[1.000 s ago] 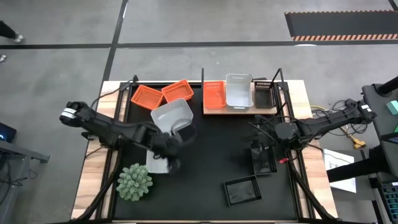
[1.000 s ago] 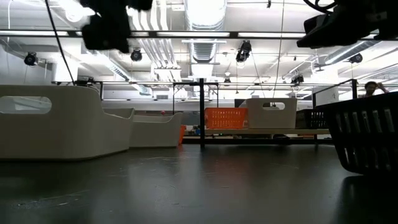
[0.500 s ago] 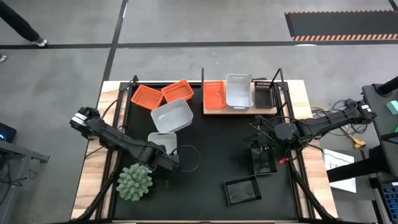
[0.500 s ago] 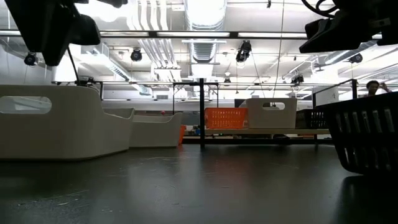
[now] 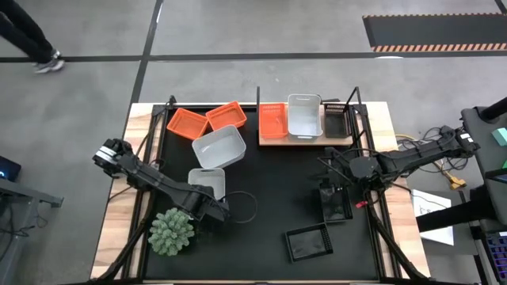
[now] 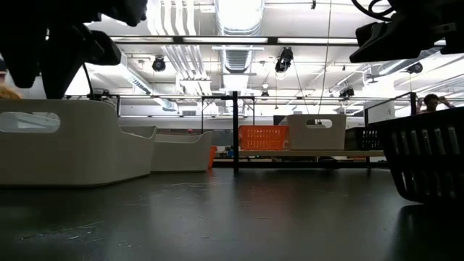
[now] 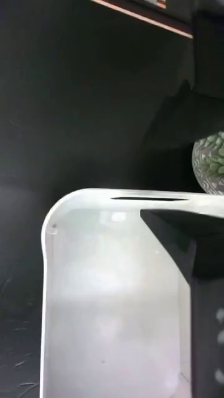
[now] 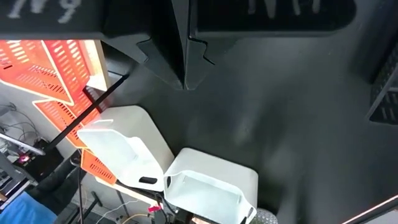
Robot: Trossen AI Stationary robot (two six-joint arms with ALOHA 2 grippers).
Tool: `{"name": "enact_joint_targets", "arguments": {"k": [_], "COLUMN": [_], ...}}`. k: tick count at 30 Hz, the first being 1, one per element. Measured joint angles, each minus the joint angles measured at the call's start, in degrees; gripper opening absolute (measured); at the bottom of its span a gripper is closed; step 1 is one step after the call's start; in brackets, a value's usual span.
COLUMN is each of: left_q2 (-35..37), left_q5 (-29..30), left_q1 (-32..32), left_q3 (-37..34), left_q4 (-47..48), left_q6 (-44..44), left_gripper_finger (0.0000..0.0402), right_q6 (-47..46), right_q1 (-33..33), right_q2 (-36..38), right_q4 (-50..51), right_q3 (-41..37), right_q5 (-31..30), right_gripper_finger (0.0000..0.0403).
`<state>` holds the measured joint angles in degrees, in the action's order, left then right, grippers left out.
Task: Stack baskets on shelf by color
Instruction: Stack the bottom white bin on top of the white bin on the shelf
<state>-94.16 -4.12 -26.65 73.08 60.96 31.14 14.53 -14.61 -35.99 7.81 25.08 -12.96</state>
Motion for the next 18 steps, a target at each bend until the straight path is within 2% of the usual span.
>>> {"name": "enact_joint_targets", "arguments": {"k": [6,10,15,18], "left_q2": [0.0,0.0,-0.1,-0.1], "left_q5": [0.0,0.4,0.6,0.6], "left_q1": [-0.1,-0.1,-0.1,-0.1], "left_q3": [-3.1,-6.6,-8.7,-8.9], "left_q4": [-1.6,-5.0,-6.5,-6.5], "left_q6": [0.0,0.0,-0.5,-2.1], "left_gripper_finger": [0.0237,0.0274,0.0282,0.0263], "right_q6": [-0.5,-0.6,-0.6,-0.6], "right_q1": [0.0,0.0,0.0,0.0], "right_q2": [0.0,0.0,0.0,0.0], "right_q4": [0.9,0.9,1.0,1.0], "right_q3": [0.0,0.0,0.0,0.0], "right_q5": [0.1,0.1,0.1,0.1], "right_gripper_finger": [0.0009,0.0009,0.0008,0.0009]}}
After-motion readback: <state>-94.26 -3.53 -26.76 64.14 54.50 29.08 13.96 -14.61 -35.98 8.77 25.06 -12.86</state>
